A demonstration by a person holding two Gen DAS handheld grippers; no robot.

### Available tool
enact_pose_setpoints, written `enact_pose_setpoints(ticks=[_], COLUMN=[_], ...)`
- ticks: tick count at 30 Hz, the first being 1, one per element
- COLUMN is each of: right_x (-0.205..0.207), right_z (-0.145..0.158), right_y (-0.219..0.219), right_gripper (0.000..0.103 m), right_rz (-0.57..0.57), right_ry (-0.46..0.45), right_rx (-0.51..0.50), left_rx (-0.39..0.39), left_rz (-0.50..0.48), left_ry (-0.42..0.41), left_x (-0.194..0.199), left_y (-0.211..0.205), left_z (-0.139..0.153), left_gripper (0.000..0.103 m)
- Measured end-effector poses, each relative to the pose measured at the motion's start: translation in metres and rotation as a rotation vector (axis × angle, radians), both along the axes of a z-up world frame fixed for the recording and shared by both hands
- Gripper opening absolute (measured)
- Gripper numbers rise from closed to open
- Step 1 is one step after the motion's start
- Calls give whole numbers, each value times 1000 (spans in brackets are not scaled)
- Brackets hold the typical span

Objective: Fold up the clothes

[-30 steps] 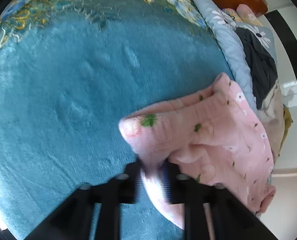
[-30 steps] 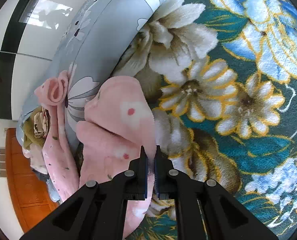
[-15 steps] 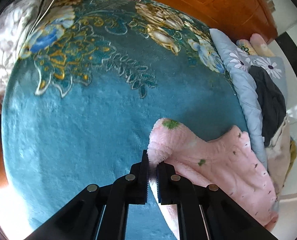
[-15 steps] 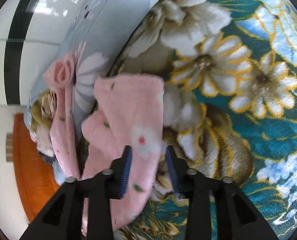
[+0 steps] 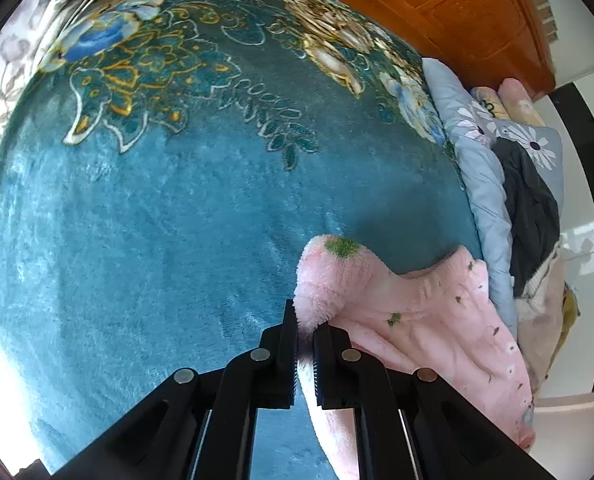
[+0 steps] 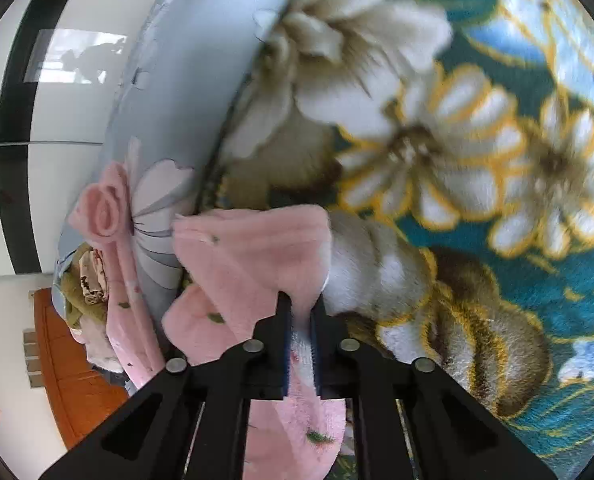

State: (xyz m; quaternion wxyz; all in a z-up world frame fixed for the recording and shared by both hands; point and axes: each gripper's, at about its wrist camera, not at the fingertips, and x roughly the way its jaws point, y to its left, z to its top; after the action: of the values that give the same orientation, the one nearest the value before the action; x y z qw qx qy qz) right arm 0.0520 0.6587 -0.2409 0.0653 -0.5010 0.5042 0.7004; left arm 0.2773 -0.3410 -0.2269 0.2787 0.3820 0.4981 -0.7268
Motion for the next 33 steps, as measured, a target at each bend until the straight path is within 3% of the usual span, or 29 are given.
enact_pose_setpoints(ticks=[4, 6, 9, 12, 17, 22, 26, 31, 33], right_x=[5, 13, 37, 62, 74, 77, 61, 11, -11], right_z=[48, 60, 40, 10, 15, 9, 16, 54, 68], right_y=[16, 23, 36, 44, 55, 71, 63, 47, 35], right_gripper=[5, 5, 5, 5, 5, 5, 5, 7, 13], right_rz=[30, 61, 51, -23, -12, -62, -38, 15, 68], right_ry=[112, 127, 27, -75, -79, -106, -85, -6, 44], right_rx=[101, 155, 199, 172, 204, 212, 243, 383, 418], left_rx=[-8, -18, -16, 7, -14, -21, 18, 56, 30], left_rz=[-52, -88, -115, -80, -90, -122, -109, -86, -97], left_ry=[20, 19, -15, -22, -12, -57, -38, -43, -54], left_x=[0, 1, 3, 11, 20, 16, 15, 23, 23], left_y=[1, 5, 10, 12, 12, 14, 16, 9, 11], left_z=[6, 6, -3, -11, -5, -12, -13, -5, 1], left_gripper=[6, 6, 6, 7, 7, 7, 10, 44, 47])
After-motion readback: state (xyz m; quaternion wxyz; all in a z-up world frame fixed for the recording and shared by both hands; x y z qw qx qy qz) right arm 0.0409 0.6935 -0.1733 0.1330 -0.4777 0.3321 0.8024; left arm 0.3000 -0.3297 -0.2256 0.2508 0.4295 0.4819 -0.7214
